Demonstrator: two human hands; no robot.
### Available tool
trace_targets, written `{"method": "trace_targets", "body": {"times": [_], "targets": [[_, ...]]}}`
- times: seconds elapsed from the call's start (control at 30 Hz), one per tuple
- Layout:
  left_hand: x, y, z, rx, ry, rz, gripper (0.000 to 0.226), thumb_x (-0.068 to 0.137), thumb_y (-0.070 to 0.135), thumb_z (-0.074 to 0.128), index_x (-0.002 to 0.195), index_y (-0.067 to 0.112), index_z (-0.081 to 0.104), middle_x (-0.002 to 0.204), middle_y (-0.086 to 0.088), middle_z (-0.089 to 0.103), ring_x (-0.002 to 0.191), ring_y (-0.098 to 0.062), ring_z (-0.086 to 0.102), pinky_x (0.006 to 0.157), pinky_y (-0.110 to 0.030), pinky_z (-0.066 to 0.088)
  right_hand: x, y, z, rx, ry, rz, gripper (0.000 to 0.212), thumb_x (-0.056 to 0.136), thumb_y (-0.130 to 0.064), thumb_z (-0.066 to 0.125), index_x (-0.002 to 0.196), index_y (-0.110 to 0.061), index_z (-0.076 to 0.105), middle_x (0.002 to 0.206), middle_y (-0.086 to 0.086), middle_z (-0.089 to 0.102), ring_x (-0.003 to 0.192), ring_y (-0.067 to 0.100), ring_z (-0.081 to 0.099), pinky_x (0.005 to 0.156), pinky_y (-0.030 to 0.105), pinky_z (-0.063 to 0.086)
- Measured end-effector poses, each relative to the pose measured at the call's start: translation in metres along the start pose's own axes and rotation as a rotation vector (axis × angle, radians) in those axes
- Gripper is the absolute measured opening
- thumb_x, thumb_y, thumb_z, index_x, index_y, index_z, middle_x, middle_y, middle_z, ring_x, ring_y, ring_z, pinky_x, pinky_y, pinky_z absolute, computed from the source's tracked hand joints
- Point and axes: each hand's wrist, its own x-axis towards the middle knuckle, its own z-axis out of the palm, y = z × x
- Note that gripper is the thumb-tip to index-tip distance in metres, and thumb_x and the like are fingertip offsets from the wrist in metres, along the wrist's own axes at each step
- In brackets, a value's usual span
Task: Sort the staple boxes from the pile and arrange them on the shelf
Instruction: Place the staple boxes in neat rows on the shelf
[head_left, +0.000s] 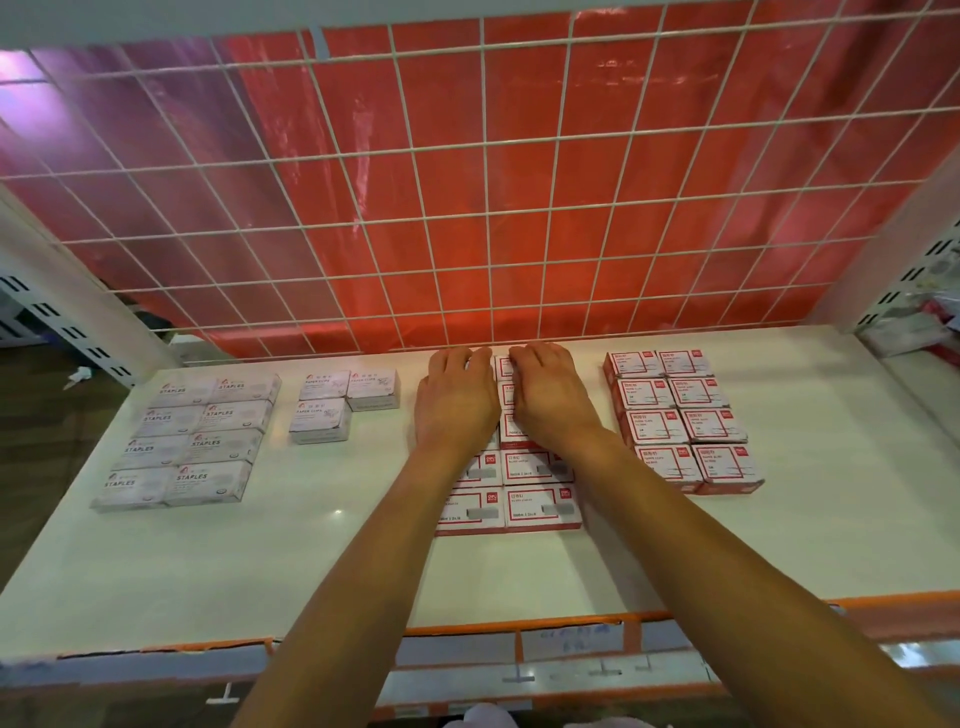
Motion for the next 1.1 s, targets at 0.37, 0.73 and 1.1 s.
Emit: {"method": "trace_targets", "body": {"times": [0.37,0.73,1.1], "targets": [[-0.003,0.003,-0.002,0.041,0.003,0.007,0.04,0.101,0.031,0.034,0.14,0.02,0.041,0.145,-0.001,0.042,0.133,-0.022,0.034,0.106,-0.035,0.036,-0.002,-0.001,0.0,-0.007,0.014,-0.003,0.037,0.095,-0.014,0.045,0.13,-0.002,0.049,0.134,0.015,0.05,0.126,0.032,0.039,0.107,0.039,0.031],[-0.009,0.017,-0.021,0.082,-0.021,0.016,0.046,0.103,0.031,0.025,0.149,0.025,0.026,0.157,0.001,0.025,0.148,-0.021,0.004,0.119,-0.048,0.001,-0.013,-0.001,-0.007,-0.011,-0.018,0.042,0.044,0.101,-0.021,0.032,0.144,-0.013,0.034,0.153,0.008,0.028,0.144,0.024,0.017,0.118,0.039,0.013],[-0.036,0.103,-0.04,-0.168,-0.018,0.052,0.046,0.096,0.028,0.047,0.142,0.021,0.042,0.15,-0.001,0.039,0.145,-0.024,0.019,0.116,-0.044,0.019,-0.061,0.031,-0.095,0.119,0.088,0.118,0.045,0.098,-0.019,0.042,0.142,-0.016,0.039,0.155,0.004,0.024,0.145,0.02,0.012,0.116,0.032,0.01]]}}
